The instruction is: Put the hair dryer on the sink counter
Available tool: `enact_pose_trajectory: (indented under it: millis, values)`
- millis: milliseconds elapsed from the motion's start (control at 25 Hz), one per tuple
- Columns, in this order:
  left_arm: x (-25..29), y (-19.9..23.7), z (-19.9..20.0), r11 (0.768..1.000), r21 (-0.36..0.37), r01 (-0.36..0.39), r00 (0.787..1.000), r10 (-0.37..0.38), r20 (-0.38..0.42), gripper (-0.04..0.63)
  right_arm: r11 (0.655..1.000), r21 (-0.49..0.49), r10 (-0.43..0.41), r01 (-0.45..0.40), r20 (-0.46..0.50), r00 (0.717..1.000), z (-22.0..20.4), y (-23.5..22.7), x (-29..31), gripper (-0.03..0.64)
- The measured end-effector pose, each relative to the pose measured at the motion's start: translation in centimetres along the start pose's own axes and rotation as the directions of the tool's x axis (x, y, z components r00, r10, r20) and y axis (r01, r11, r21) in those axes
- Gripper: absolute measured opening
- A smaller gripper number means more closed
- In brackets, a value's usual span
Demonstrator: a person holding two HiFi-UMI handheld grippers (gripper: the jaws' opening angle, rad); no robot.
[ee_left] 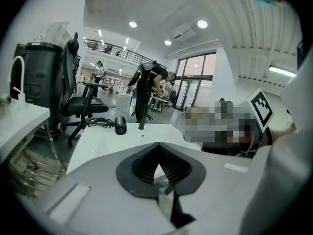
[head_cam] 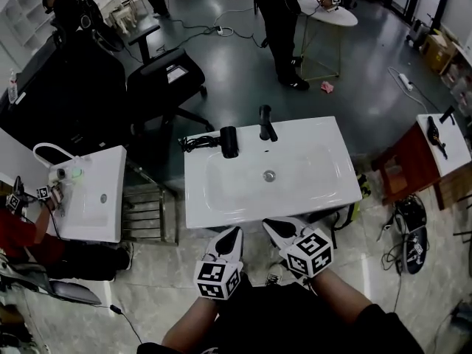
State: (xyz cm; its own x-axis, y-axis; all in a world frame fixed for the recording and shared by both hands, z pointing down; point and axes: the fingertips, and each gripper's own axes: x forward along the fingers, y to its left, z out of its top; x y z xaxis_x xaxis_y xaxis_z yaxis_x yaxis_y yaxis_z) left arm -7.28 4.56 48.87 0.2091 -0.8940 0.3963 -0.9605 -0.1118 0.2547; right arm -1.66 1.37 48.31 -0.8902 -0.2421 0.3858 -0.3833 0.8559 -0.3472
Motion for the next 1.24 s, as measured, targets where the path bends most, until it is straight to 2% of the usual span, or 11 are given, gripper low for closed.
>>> enact_pose_trajectory:
  millis: [720,1240]
  values:
    - [-0.5,-2.3,-0.3,0.999,0.006,-0.037,0.999,0.037,0.012,0.003,0.999,-0.028,0.044,-0.044,-0.001,0.999,-0.2,-0.1,-1.8,0.000]
    - [-0.5,-2.5,-1.6,0.999,-0.020,-0.044,0.999,0.044,0.000,0.003,0.998,-0.022,0.055,-0.055,-0.009,0.998,-1.2,-0.2,-1.8,0.000]
